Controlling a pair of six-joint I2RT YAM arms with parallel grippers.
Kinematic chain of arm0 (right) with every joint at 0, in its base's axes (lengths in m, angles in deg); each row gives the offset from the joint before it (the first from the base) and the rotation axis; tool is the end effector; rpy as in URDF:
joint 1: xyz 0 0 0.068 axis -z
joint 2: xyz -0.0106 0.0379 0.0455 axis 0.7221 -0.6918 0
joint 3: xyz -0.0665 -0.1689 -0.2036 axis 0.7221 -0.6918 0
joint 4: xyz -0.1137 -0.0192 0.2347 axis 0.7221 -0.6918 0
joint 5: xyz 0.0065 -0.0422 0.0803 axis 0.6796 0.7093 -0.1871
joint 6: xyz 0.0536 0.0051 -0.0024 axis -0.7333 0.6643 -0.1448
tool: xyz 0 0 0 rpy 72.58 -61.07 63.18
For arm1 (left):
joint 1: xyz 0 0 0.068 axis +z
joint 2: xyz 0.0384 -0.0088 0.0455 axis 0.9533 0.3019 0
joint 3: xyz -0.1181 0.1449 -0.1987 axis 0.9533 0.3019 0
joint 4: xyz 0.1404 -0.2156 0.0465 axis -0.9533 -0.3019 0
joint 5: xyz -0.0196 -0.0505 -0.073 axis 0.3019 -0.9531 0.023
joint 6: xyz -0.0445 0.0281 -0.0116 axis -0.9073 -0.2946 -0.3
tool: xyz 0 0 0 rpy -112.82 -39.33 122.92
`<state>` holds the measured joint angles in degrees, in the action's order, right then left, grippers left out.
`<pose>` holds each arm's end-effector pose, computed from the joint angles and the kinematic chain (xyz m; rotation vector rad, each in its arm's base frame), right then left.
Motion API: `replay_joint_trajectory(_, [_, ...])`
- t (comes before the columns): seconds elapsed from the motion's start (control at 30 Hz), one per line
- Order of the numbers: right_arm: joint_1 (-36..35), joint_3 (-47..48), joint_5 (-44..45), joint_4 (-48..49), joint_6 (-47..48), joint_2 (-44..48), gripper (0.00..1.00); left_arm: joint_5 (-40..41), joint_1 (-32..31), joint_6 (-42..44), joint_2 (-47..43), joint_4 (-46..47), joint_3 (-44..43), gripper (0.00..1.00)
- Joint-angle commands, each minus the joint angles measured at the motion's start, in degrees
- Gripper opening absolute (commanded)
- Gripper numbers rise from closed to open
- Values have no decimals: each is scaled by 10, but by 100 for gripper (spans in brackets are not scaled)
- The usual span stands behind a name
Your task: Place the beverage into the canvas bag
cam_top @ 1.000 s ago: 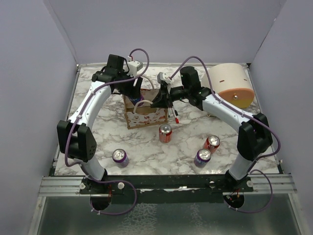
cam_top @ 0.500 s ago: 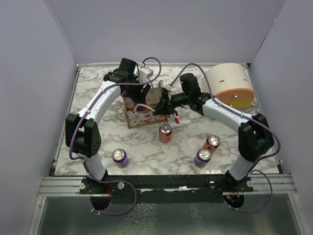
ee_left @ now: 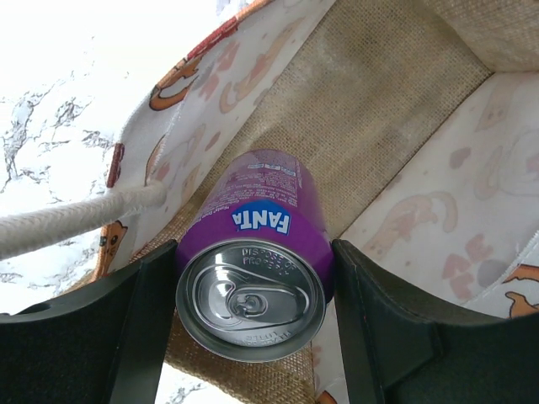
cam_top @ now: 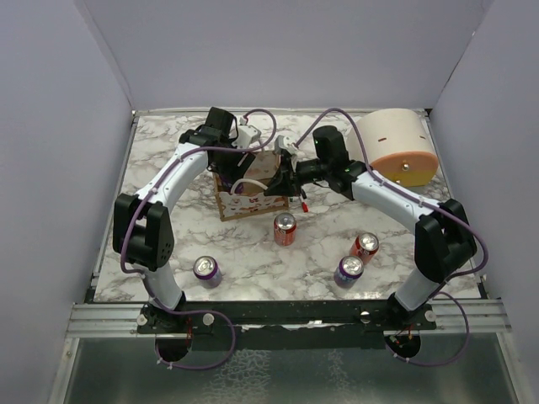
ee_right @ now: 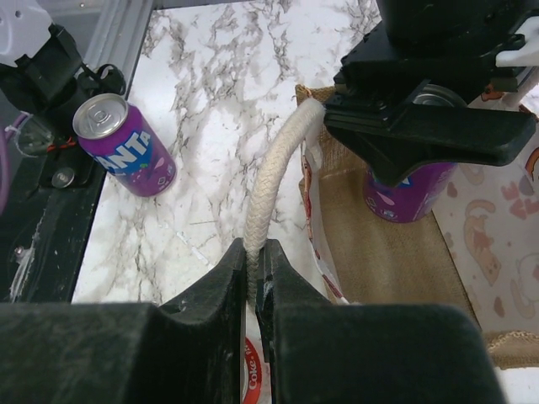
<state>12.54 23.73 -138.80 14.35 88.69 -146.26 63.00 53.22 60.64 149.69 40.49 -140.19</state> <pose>0.2961 0.2334 0.2828 -1.3731 1.4991 1.2229 0.3571 -0.1307 0.2856 0.8713 2.4203 -0.2248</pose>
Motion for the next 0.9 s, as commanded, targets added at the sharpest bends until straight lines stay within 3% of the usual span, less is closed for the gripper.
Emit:
replay_joint_trajectory(0.0, [-2, -15, 2, 26, -18, 22, 4, 13, -1, 11, 4, 50, -8, 0])
replay_joint_trajectory(0.2, [-2, -20, -1, 29, -17, 20, 4, 24, -1, 18, 27, 45, -14, 1])
replay_joint_trajectory(0.87, [-2, -30, -4, 31, -16, 18, 4, 27, 2, 19, 55, 54, 14, 24])
